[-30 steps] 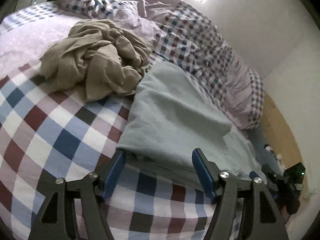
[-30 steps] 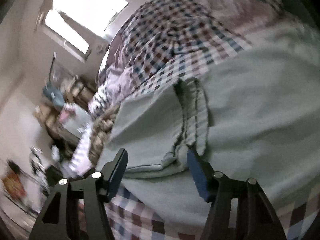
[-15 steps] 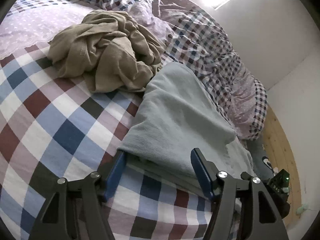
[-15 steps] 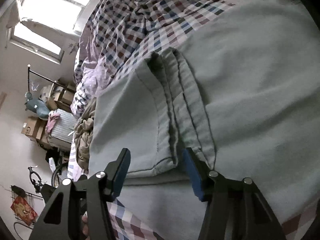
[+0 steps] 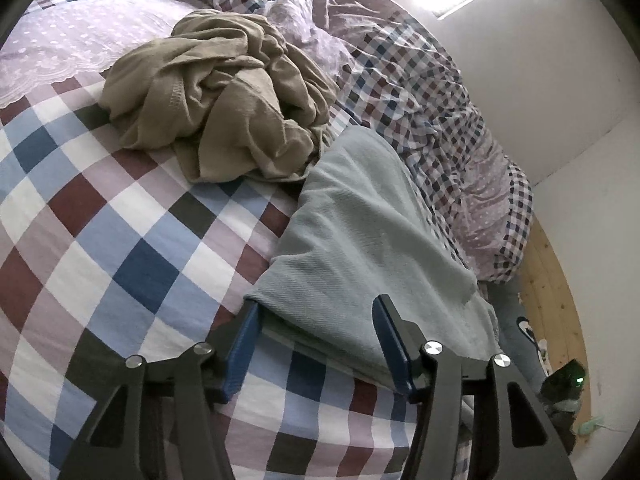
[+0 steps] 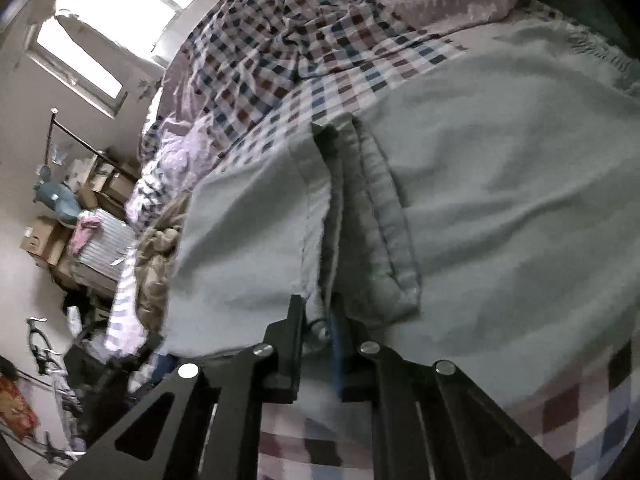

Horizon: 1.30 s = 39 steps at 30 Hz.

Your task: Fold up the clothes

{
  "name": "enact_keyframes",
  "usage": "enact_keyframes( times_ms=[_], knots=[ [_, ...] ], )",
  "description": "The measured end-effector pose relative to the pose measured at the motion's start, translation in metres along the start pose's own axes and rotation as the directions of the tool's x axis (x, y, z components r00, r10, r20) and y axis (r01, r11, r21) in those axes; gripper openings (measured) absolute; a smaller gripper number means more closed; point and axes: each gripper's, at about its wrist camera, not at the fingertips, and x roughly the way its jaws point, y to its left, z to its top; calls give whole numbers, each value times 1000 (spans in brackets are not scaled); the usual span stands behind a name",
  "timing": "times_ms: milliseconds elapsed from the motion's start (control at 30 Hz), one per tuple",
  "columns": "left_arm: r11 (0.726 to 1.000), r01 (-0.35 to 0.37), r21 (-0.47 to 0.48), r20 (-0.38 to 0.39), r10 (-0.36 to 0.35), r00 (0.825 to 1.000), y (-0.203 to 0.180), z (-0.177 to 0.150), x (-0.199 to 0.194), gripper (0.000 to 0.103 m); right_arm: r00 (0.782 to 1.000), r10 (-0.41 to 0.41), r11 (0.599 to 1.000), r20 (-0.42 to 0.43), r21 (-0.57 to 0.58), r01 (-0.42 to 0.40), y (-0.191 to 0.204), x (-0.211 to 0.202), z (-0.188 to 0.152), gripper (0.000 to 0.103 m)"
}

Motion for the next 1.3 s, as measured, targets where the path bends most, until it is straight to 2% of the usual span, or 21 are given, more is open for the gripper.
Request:
enact_keyframes(
  times_ms=[67, 133, 167, 200, 267, 333, 400, 533, 633, 700, 867, 967, 1000, 1033, 1067, 1100, 1133, 1233, 1300],
  knots=[
    [1000, -14, 13, 1, 14, 1000, -2, -1, 0, 61, 999, 14, 998, -50, 55, -11, -16, 16, -5, 10],
    [999, -28, 30, -2, 28, 1000, -4, -2, 1, 61, 998, 29, 998, -52, 52, -26, -20, 15, -5, 14],
    [999, -30, 34, -4, 30, 1000, -5, -2, 1, 61, 998, 25, 999, -55, 31, -24, -17, 11, -3, 17],
    [999, -31, 37, -7, 31, 999, -5, -2, 1, 61, 999, 2, 1000, -48, -4, -2, -13, 5, -1, 23],
    [999, -23, 32, -12, 24, 1000, -4, -2, -1, 61, 999, -54, 995, -7, -78, 53, -4, -9, 3, 26],
    [1000, -10, 20, -13, 10, 1000, -2, 0, -3, 61, 993, -99, 984, 65, -144, 107, 7, -28, 10, 43],
    [1000, 2, 10, -13, -2, 1000, -2, 1, -6, 61, 989, -74, 980, 127, -173, 95, 15, -41, 22, 55],
    [999, 15, 31, 38, -16, 999, -8, 1, -23, 61, 987, -65, 965, 145, -242, 99, 37, -32, 58, 57],
    [994, 53, 92, 104, -63, 993, -19, 5, -39, 61, 991, -66, 951, 118, -294, 98, 53, 2, 94, 57],
    [987, 79, 138, 140, -99, 985, -26, 7, -49, 61, 990, -101, 939, 96, -320, 126, 58, 31, 117, 57],
    [962, 127, 241, 90, -152, 984, -45, 6, -33, 61, 987, -163, 937, -4, -313, 154, 42, 83, 150, 54],
    [958, 122, 259, 43, -137, 990, -48, 1, -16, 61, 988, -148, 946, -49, -297, 127, 36, 96, 155, 48],
    [957, 116, 265, 28, -128, 991, -49, -1, -10, 61, 987, -145, 946, -63, -302, 120, 37, 100, 154, 44],
    [956, 111, 270, 13, -119, 993, -49, -3, -5, 61, 985, -153, 942, -76, -314, 122, 38, 105, 153, 33],
    [955, 106, 276, -2, -110, 994, -50, -5, 1, 61, 982, -167, 936, -87, -326, 130, 39, 110, 152, 26],
    [954, 102, 281, -16, -101, 995, -51, -7, 6, 61, 981, -175, 930, -85, -340, 136, 40, 113, 151, 18],
    [953, 97, 287, -31, -92, 995, -51, -9, 12, 61, 982, -179, 922, -65, -359, 145, 42, 112, 150, 14],
    [949, 83, 304, -75, -63, 995, -53, -15, 28, 61, 981, -190, 893, 41, -408, 190, 54, 101, 151, 7],
    [948, 77, 308, -88, -52, 995, -54, -18, 33, 61, 975, -192, 879, 110, -423, 221, 61, 95, 154, 7]
  ],
)
